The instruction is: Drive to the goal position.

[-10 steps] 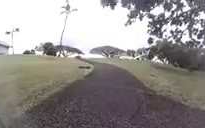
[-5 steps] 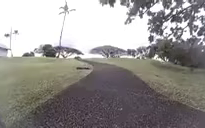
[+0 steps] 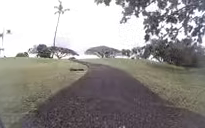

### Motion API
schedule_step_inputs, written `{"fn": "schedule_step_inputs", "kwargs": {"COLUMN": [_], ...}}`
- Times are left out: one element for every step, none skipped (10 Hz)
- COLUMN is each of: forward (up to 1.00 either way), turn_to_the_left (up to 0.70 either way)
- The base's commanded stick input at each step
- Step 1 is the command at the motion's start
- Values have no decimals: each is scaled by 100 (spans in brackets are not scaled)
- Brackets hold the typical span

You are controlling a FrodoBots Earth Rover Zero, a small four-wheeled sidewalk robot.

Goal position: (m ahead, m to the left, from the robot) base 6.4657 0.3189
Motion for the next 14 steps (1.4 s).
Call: {"fn": "schedule_step_inputs", "kwargs": {"forward": [81, 81, 81, 81, 81, 81, 81, 81, 81, 81, 78, 78, 78, 78], "turn_to_the_left": [0, 0, 0, 0, 0, 0, 0, 0, 0, 0, -24, -34, -17, -3]}}
